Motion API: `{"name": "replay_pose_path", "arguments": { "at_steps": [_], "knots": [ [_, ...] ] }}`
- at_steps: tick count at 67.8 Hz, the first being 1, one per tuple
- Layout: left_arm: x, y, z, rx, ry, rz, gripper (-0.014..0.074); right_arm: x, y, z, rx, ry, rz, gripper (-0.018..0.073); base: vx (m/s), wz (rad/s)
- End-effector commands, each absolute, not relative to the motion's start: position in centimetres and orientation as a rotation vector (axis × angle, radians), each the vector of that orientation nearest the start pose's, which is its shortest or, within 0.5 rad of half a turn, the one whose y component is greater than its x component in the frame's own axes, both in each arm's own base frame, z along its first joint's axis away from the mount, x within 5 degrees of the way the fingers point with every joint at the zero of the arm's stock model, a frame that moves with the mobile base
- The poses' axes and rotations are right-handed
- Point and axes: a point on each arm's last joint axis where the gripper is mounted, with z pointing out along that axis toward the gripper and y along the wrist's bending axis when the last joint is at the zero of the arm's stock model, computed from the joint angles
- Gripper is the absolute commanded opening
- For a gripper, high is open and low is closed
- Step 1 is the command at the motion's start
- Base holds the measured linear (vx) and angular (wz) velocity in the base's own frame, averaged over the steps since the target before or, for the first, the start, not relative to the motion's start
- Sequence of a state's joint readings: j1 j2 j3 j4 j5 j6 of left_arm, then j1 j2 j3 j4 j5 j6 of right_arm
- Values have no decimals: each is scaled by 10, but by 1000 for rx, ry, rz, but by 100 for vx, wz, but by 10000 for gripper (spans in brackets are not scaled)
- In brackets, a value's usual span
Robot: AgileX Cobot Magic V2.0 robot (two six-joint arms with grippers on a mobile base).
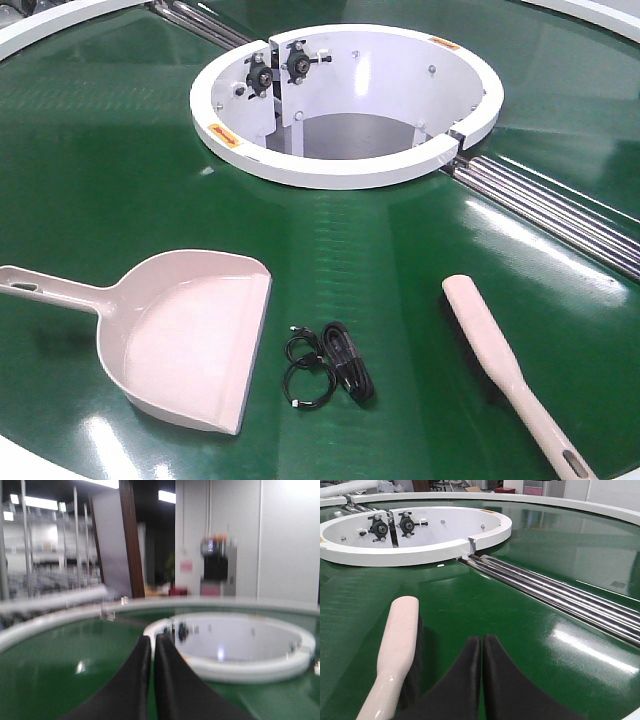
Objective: Clean and inspect green conveyor with broom and dustpan
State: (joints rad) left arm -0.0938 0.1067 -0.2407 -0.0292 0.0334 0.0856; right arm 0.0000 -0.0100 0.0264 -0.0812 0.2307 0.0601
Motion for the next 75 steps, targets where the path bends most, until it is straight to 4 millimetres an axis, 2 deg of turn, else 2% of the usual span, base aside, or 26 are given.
{"name": "replay_pose_path", "arguments": {
  "at_steps": [1, 7, 13, 23, 29, 46, 62, 70, 75],
  "knots": [
    [66, -7, 307, 114, 1508, -41, -7, 56, -2, 184, -15, 1668, -43, -9, 0, 0],
    [84, -9, 317, 124, 1627, -42, -7, 56, -2, 184, -15, 1667, -43, -9, 0, 0],
    [103, -11, 317, 134, 1738, -42, -7, 56, -2, 184, -15, 1667, -43, -9, 0, 0],
    [131, -14, 305, 145, 1907, -43, -7, 56, -2, 184, -15, 1667, -43, -9, 0, 0],
    [140, -14, 297, 149, 1966, -42, -7, 56, -2, 184, -15, 1667, -43, -9, 0, 0],
    [148, -15, 283, 157, 2066, -42, -7, 56, -2, 184, -15, 1667, -43, -9, 0, 0],
    [150, -15, 286, 154, 2034, -42, 2, 56, -2, 184, -15, 1669, -43, -9, 0, 0],
    [150, -15, 287, 155, 2034, -41, 46, 56, -2, 184, -15, 1669, -43, -9, 0, 0],
    [150, -15, 287, 156, 2035, -40, 108, 56, -2, 184, -15, 1669, -43, -9, 0, 0]
  ]
}}
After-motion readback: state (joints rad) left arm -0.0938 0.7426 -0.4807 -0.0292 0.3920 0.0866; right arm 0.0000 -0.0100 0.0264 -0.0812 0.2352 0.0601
